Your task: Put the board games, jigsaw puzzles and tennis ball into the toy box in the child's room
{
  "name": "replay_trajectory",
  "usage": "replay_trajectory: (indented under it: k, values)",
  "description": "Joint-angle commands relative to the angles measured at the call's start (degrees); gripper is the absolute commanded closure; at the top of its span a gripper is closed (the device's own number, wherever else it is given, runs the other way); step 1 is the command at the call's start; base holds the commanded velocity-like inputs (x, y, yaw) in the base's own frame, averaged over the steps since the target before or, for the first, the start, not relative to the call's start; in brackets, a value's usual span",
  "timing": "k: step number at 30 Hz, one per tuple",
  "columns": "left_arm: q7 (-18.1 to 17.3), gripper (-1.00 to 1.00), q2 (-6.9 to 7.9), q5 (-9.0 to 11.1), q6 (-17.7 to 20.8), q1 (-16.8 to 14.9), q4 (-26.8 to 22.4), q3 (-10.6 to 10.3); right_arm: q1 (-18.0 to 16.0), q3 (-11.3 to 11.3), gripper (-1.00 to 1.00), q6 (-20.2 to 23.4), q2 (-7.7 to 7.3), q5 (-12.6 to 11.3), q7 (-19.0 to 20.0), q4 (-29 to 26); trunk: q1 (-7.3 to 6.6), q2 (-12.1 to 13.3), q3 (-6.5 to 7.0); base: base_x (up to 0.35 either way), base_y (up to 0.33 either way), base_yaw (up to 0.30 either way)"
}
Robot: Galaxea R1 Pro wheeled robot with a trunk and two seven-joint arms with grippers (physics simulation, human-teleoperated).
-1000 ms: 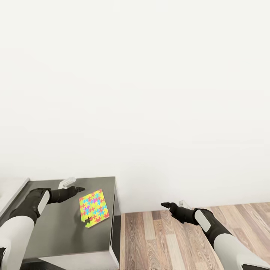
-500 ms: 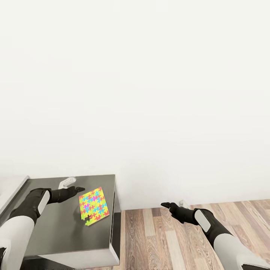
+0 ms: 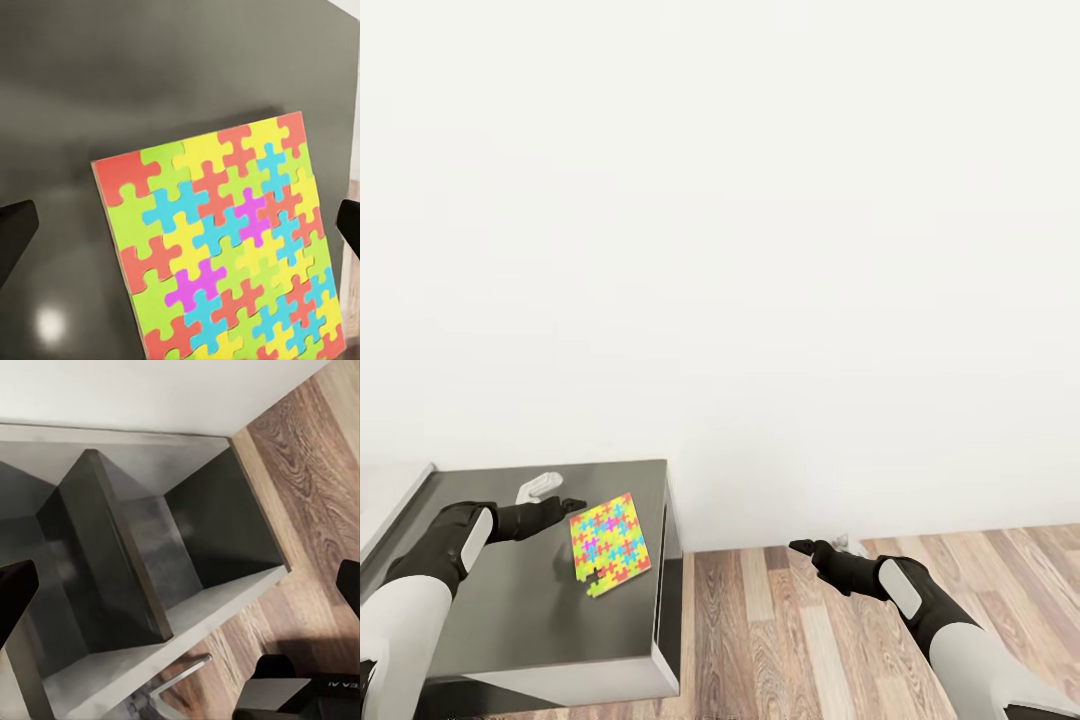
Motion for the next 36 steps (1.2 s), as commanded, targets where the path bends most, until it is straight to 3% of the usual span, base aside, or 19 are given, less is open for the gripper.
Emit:
replay_trajectory:
  k: [1,36]
  values:
    - [-0.11,-1.0,-0.02,0.16,0.48,-0.05,-0.03,0.21,-0.04,-0.36,-1.0,0.45,0.03,-0.05,0.08,-0.03,0.03,-0.12,-0.2,0.0,0.0,0.0]
    - [-0.11,-1.0,-0.32,0.1,0.48,-0.05,-0.03,0.2,-0.04,-0.36,-1.0,0.36,0.05,-0.05,0.15,-0.03,0.03,-0.12,-3.45,0.0,0.0,0.0]
